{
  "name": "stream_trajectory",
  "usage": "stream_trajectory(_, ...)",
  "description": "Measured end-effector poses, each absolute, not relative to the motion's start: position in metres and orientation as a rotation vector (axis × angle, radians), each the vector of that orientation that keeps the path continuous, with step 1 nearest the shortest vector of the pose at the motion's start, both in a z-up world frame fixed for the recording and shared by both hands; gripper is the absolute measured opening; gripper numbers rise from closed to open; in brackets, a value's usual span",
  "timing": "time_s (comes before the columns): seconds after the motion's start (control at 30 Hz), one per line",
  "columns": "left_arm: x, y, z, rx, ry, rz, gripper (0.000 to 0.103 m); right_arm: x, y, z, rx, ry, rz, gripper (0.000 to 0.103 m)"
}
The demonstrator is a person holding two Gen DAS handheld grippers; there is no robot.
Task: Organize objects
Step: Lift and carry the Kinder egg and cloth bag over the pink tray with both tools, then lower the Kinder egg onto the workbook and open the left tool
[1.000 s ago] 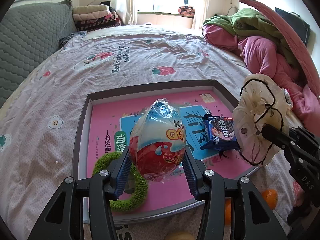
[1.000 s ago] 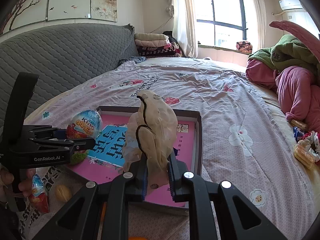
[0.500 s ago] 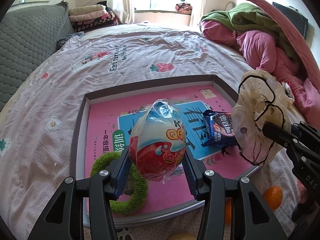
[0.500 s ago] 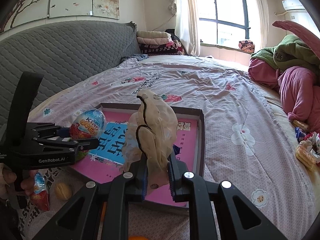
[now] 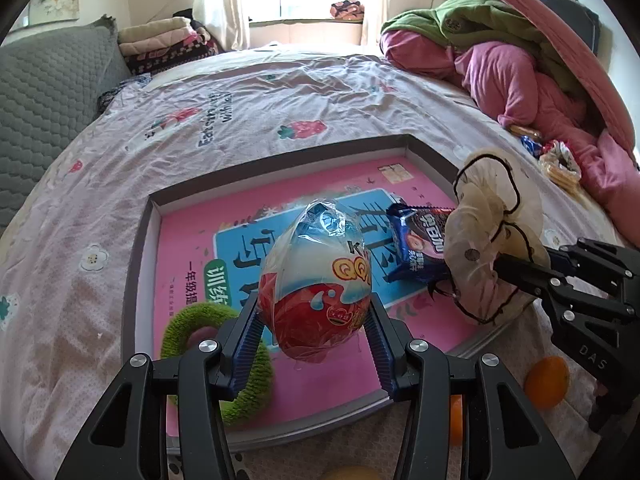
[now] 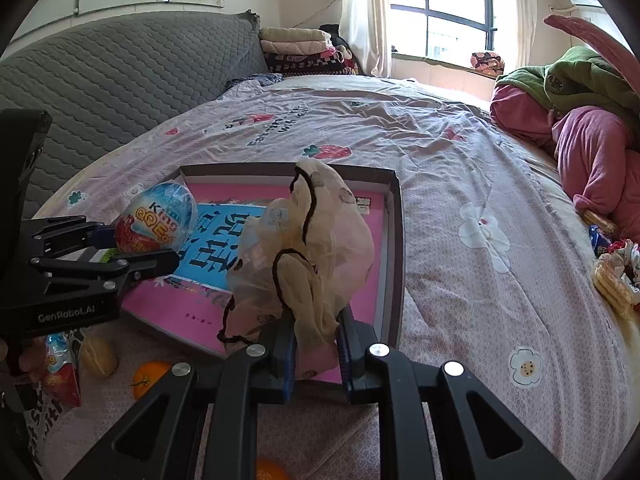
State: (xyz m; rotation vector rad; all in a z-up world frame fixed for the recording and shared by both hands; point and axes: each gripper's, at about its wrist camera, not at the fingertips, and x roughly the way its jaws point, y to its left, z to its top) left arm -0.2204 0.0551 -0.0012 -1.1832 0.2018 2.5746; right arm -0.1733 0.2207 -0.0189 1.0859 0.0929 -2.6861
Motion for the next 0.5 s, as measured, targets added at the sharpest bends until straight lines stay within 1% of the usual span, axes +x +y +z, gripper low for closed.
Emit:
stream_trajectory(0.37,-0.2203,0.0597,-0.0064,-1.211,0.231,2.532,0.051,-0.1778,0.2207,-0.0192,1.073,0.141,-2.754,0.019)
stream_trajectory(0.5,-0.2208,0.062,-0.0082,-1.217,0.244,2.517,0.051,-0.1791,0.2196,-0.0257,1.125,0.107,-2.71,0.019)
